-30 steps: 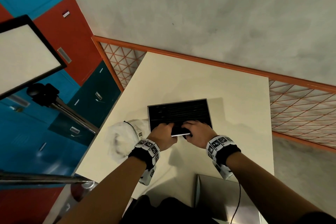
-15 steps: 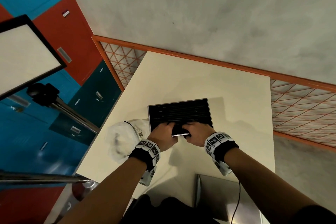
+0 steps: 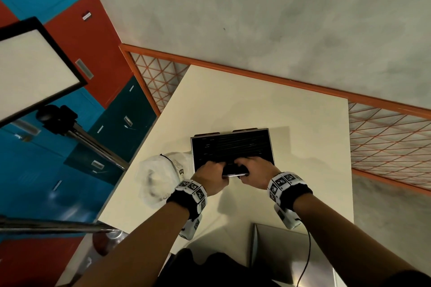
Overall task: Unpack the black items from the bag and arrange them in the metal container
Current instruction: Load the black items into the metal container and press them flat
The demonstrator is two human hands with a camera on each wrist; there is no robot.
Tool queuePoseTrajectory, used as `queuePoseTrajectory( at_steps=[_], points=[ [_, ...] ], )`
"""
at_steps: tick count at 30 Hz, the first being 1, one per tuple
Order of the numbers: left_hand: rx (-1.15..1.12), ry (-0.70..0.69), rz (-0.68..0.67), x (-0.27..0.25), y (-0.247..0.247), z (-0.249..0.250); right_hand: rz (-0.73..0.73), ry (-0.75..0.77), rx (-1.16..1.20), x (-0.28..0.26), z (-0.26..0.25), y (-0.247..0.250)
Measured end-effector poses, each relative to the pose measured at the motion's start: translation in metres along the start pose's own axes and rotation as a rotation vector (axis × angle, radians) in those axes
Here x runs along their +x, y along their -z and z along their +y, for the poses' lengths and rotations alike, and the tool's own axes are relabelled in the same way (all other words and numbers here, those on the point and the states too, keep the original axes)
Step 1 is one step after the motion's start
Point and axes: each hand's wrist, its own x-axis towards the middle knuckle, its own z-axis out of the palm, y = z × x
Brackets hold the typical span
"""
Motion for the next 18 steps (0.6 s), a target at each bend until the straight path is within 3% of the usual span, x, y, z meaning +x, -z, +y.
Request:
queuePoseTrajectory(
  at_steps=[7,12,18],
  points=[
    [-0.044,-0.065,0.047,-0.0088,0.0005,0.0037,-0.173,0.051,-0.234,0.0009,-0.0088,-0.0054],
    [-0.047,-0.084,0.076,-0.0073,0.0015,0.0027,-0.175,0.057,-0.25,0.0043,-0.0091,-0.0049],
    [-0.013,-0.074,0.088,-0.0033,-0.002,-0.0005,-0.112,-0.004,-0.111,0.0059,-0.0083,0.0024]
  ],
)
